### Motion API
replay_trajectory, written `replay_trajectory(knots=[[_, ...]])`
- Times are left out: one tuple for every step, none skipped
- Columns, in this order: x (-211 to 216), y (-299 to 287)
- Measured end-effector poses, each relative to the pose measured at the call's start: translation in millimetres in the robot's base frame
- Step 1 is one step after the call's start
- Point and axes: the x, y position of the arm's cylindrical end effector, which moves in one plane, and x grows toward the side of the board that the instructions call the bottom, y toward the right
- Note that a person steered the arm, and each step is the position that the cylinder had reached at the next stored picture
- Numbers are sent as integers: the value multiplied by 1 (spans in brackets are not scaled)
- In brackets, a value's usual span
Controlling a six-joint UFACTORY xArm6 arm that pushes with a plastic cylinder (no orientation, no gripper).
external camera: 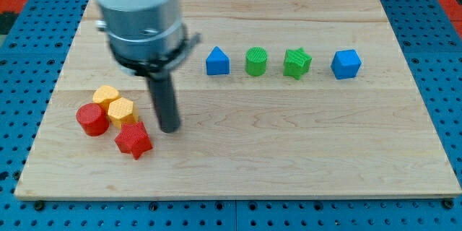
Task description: Place the yellow heart horizontally to the left side of the blue triangle
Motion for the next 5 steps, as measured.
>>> replay_trajectory(knots=[[-17, -64], [-35, -100], [-49, -105], [-49, -99], [-74, -99]])
